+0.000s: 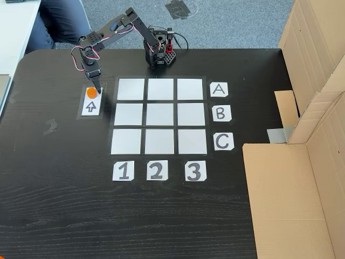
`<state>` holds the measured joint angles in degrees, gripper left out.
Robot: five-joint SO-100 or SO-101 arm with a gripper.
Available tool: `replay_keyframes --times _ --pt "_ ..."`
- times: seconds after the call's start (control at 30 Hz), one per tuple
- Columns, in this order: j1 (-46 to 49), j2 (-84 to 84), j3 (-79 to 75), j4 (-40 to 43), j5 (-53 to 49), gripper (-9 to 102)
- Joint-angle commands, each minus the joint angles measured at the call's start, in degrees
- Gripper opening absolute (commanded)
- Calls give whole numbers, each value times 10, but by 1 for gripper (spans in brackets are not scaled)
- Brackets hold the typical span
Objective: Pick up the round, orange token and place it in the grid on square A1.
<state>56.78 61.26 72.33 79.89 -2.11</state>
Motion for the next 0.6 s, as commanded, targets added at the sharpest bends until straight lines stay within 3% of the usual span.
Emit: replay_keyframes --times 0.0,0.57 --pt "4 -7 -38 2 0 30" --pt "-7 -80 -112 2 -4 30"
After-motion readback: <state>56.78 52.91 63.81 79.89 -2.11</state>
